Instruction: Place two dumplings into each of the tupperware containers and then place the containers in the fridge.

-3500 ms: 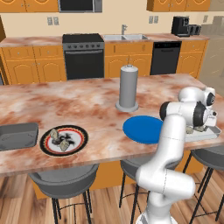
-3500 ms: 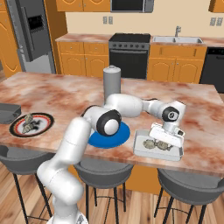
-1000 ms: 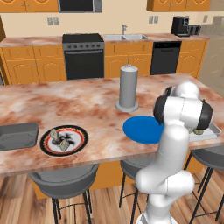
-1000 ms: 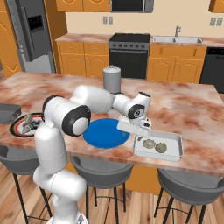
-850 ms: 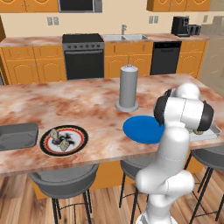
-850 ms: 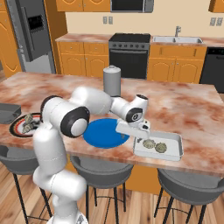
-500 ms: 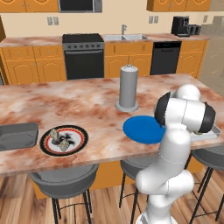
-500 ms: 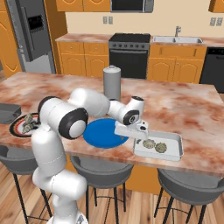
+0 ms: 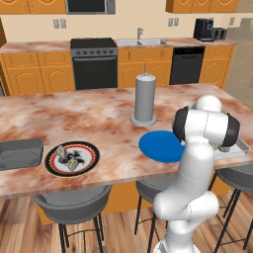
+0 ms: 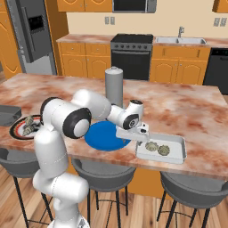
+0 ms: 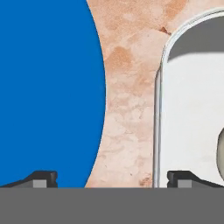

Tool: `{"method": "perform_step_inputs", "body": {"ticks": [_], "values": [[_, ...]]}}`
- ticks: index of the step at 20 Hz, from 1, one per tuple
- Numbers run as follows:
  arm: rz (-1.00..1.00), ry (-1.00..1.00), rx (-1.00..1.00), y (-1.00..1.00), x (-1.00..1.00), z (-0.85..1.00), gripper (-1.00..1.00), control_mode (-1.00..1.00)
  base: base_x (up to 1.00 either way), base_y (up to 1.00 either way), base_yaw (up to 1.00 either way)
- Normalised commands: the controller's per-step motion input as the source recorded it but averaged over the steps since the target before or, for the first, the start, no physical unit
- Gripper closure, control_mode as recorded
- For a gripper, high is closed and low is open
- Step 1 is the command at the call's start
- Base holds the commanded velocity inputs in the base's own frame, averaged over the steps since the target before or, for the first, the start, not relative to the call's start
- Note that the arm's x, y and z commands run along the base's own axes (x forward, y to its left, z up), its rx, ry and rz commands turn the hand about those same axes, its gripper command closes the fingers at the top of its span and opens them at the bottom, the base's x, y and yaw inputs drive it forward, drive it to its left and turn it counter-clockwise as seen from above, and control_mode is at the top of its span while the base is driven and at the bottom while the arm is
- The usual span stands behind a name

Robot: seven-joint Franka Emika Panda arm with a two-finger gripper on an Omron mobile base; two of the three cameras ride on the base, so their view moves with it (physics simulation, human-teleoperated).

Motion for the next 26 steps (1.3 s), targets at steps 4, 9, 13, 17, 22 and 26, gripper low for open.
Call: {"method": "perform_step_inputs", "body": {"ticks": [4, 9, 13, 17, 22, 26], "values": [[0.0, 0.0, -0.01, 0.0, 0.37, -0.07, -1.0, -1.0, 0.0, 0.0, 0.0], [0.0, 0.0, 0.0, -0.08, 0.09, -0.12, -1.0, -1.0, 0.0, 0.0, 0.0], [0.0, -0.01, 0.0, -0.24, -0.39, 0.0, -1.0, -1.0, 0.0, 0.0, 0.0], [0.0, -0.01, 0.0, -0.11, -0.37, -0.05, -1.0, -1.0, 0.0, 0.0, 0.0], [0.0, 0.0, -0.01, 0.14, -0.01, -0.24, -1.0, -1.0, 0.0, 0.0, 0.0], [0.0, -0.02, 0.0, 0.16, 0.06, -0.02, -1.0, -1.0, 0.0, 0.0, 0.0]]}}
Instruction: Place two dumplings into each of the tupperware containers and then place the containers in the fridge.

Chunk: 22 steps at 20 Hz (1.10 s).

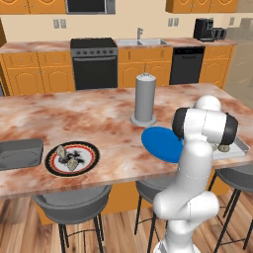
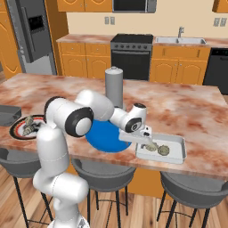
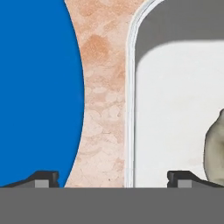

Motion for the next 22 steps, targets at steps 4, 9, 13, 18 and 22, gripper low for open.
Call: {"method": "perform_step_inputs", "body": {"ticks": [4, 9, 13, 18, 22], "values": [[0.0, -0.05, 0.0, 0.04, 0.03, 0.0, -1.0, -1.0, 0.0, 0.0, 0.0], [0.0, 0.0, 0.0, 0.0, 0.0, -0.08, -1.0, -1.0, 0.0, 0.0, 0.0], [0.0, 0.0, 0.0, 0.0, 0.0, -0.07, -1.0, -1.0, 0.0, 0.0, 0.0], [0.0, 0.0, 0.0, 0.01, 0.0, 0.0, 1.0, -1.0, 0.0, 0.0, 0.0], [0.0, 0.0, 0.0, 0.0, 0.0, 0.0, 1.0, -1.0, 0.0, 0.0, 0.0]]}}
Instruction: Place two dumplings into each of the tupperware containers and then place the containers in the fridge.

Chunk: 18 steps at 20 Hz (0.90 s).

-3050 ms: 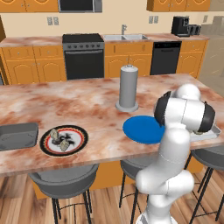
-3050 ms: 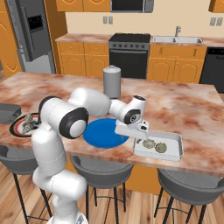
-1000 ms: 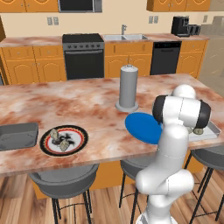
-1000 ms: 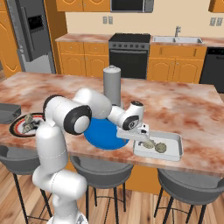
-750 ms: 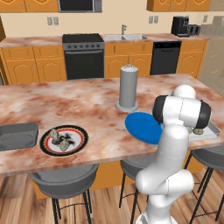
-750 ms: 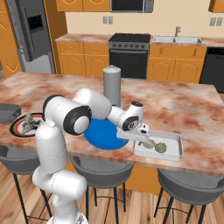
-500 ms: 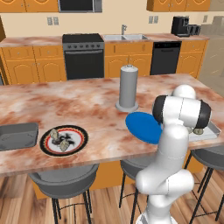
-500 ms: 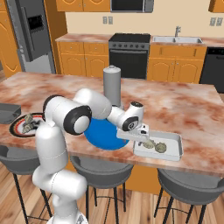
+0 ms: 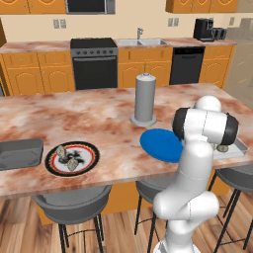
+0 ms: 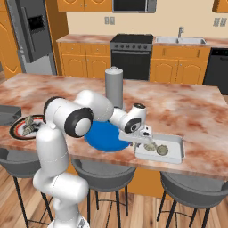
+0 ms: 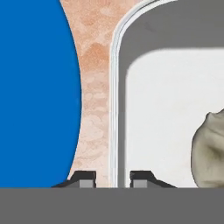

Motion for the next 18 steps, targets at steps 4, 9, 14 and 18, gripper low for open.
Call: {"method": "perform_step_inputs", "body": {"ticks": [4, 9, 14, 18], "values": [[0.0, 0.0, 0.0, 0.0, 0.0, 0.0, 1.0, -1.0, 0.0, 0.0, 0.0], [0.0, -0.01, 0.0, -0.04, 0.04, 0.02, 1.0, -1.0, 0.0, 0.0, 0.0], [0.05, -0.09, -0.03, -0.09, -0.1, 0.48, 1.0, -1.0, 0.0, 0.0, 0.0], [0.01, -0.01, -0.14, 0.0, -0.04, 0.59, 1.0, -1.0, 0.0, 0.0, 0.0]]}}
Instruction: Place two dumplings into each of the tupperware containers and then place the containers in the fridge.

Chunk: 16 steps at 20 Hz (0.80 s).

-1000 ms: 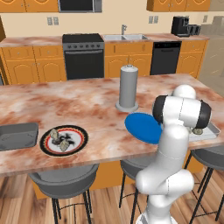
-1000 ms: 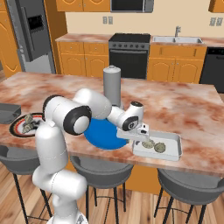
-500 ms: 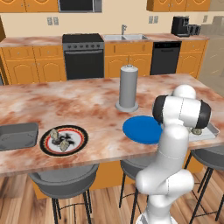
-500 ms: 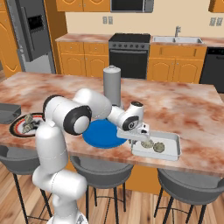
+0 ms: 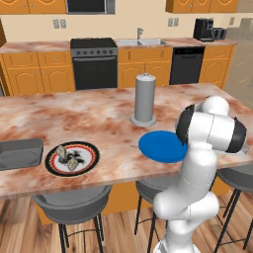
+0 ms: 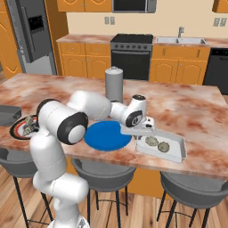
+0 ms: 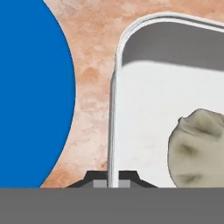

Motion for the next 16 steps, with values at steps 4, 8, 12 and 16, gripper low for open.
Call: {"method": "perform_step_inputs", "body": {"ticks": [4, 8, 12, 16], "values": [[0.0, 0.0, -0.16, 0.0, -0.01, 0.66, 1.0, -1.0, 0.0, 0.0, 0.0], [0.07, 0.03, -0.14, 0.0, -0.01, 0.64, 1.0, -1.0, 0.0, 0.0, 0.0], [0.29, 0.08, -0.05, 0.0, -0.03, 0.66, 1.0, -1.0, 0.0, 0.0, 0.0], [0.49, 0.06, 0.0, 0.01, -0.05, 0.61, 1.0, -1.0, 0.0, 0.0, 0.0]]}}
